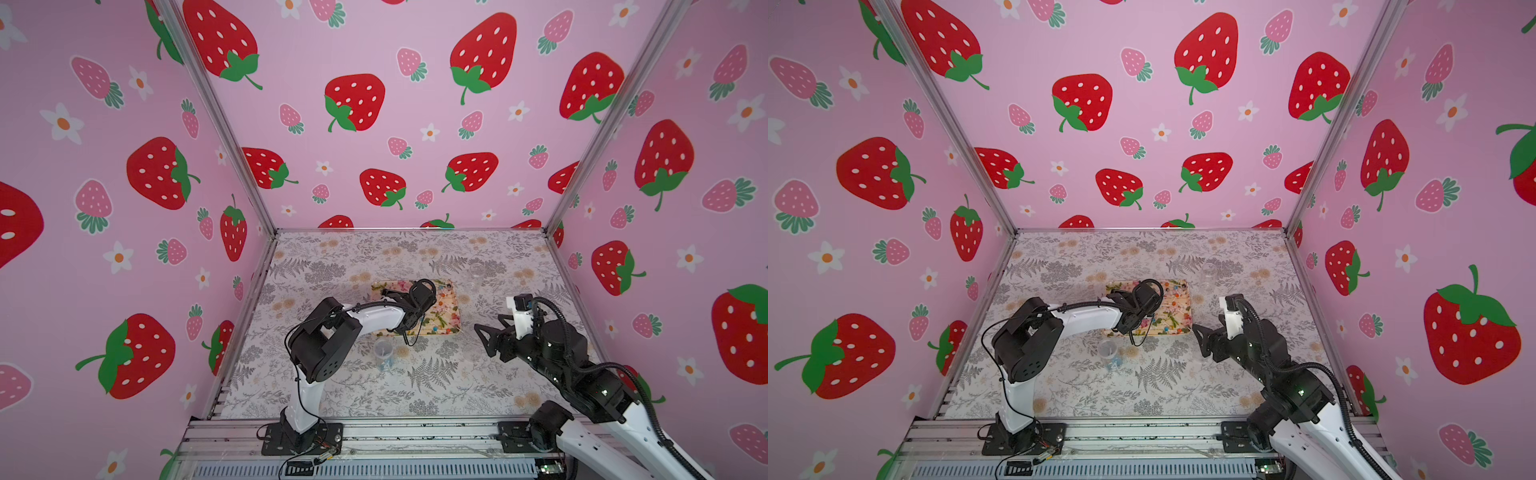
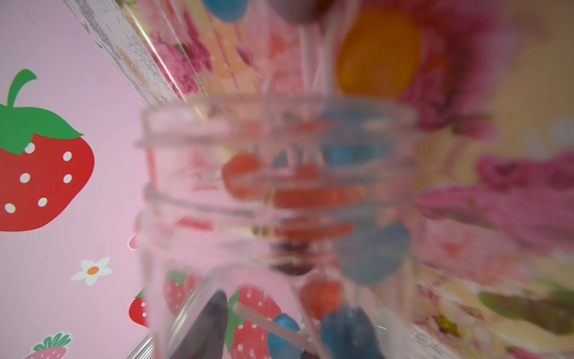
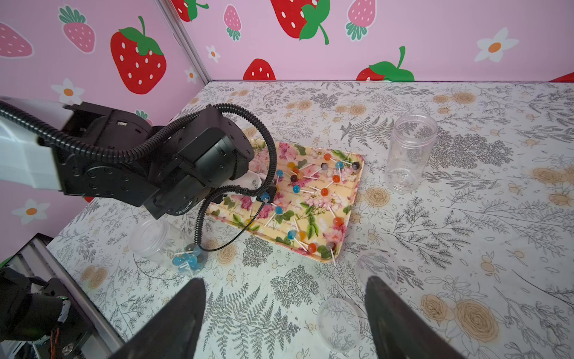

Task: Pour the candies out of the jar
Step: 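Pour the candies out of the jar onto the tray.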

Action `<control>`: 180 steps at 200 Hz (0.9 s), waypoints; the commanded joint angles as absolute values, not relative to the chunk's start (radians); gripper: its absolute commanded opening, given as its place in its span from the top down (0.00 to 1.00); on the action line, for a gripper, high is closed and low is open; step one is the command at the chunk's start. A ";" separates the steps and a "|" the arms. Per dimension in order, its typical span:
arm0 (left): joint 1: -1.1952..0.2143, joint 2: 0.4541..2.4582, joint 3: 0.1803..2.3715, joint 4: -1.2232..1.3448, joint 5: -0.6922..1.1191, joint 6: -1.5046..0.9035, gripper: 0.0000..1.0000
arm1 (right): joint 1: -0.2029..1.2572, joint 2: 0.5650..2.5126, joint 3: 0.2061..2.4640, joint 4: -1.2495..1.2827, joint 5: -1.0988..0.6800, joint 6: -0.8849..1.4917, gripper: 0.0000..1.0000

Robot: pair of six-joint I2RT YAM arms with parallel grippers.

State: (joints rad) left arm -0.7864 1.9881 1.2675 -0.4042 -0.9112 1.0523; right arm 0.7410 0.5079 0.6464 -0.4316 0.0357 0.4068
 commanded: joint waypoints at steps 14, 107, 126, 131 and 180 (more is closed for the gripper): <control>-0.794 1.954 1.264 -0.384 -0.951 1.103 0.55 | 0.735 0.490 0.630 -0.445 0.032 0.405 0.17; -0.813 1.939 1.268 -0.468 -1.007 1.096 0.55 | 0.733 0.456 0.624 -0.459 0.012 0.352 0.17; -0.813 1.924 1.251 -0.475 -1.016 1.106 0.55 | 0.733 0.451 0.623 -0.460 0.006 0.352 0.16; -0.814 1.920 1.247 -0.476 -1.019 1.107 0.55 | 0.733 0.450 0.621 -0.457 0.005 0.354 0.16; -0.825 1.898 1.240 -0.538 -1.037 1.090 0.55 | 0.733 0.422 0.604 -0.461 0.003 0.355 0.16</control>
